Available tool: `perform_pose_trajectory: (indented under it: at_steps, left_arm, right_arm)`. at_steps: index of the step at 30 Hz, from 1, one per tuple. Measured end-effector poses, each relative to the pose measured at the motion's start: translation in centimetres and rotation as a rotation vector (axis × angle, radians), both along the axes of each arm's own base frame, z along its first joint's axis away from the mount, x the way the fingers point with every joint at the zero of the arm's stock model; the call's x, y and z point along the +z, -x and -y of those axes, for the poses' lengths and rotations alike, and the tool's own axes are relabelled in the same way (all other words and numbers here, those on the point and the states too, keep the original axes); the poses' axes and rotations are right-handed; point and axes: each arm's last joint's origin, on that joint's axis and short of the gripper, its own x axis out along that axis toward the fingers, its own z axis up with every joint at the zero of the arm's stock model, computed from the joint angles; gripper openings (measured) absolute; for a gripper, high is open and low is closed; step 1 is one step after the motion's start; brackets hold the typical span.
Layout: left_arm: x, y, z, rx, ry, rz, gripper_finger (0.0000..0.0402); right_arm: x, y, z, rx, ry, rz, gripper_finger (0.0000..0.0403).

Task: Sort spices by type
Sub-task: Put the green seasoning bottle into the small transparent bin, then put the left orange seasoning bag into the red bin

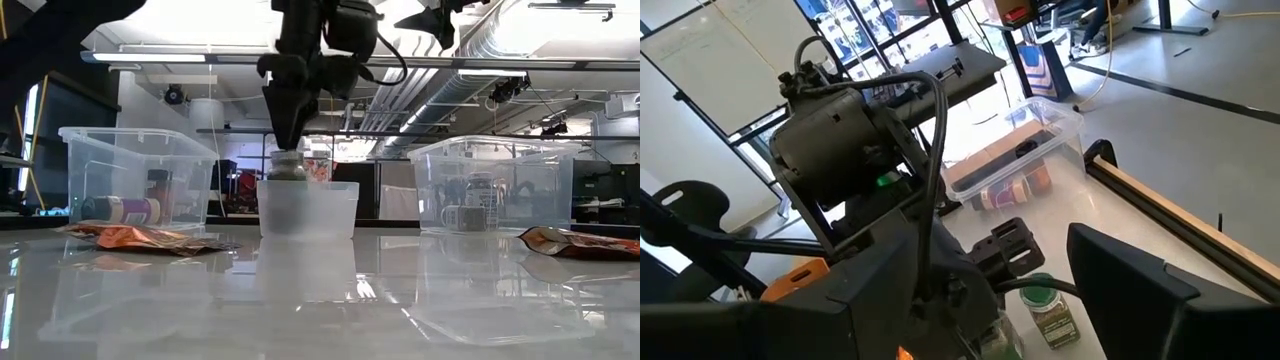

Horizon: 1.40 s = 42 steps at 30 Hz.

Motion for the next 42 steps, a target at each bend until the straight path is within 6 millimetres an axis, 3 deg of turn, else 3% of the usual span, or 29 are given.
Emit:
perform_pose_trajectory:
  at_steps: [11,16,22,26,29,32,38,42]
  left_arm:
    - [0.9,0.5,0.0,0.031,0.04,-0.008,0.024]
    - [5.3,1.9,-0.4,0.071,0.018,0.125,0.024]
    - [11.6,5.8,-0.1,0.185,0.0,0.315,0.0241]
    - [15.4,8.8,1.9,0.162,0.052,0.439,0.0241]
    - [16.7,10.0,3.8,0.175,0.085,0.51,0.0241]
    - [15.3,10.9,5.2,0.216,0.11,0.51,0.0241]
    - [6.5,14.6,6.8,0.456,0.212,0.37,0.0241]
    - [2.8,17.4,7.8,0.692,0.436,0.438,0.0241]
  right_arm:
    - [0.0,0.0,0.0,0.0,0.001,0.002,0.0252]
    - [0.0,0.0,0.0,0.0,0.005,0.0,0.0252]
    - [0.0,0.0,0.0,0.001,0.006,-0.001,0.0252]
    - [0.0,0.0,0.0,0.001,0.005,-0.003,0.0252]
    - [-0.1,0.0,0.0,0.001,0.005,-0.007,0.0252]
    - [-0.2,0.0,0.0,0.001,-0.001,-0.02,0.0252]
    - [-0.7,0.2,-0.1,0.007,-0.014,-0.073,0.0252]
    - [-1.1,0.3,-0.1,0.015,-0.021,-0.112,0.0252]
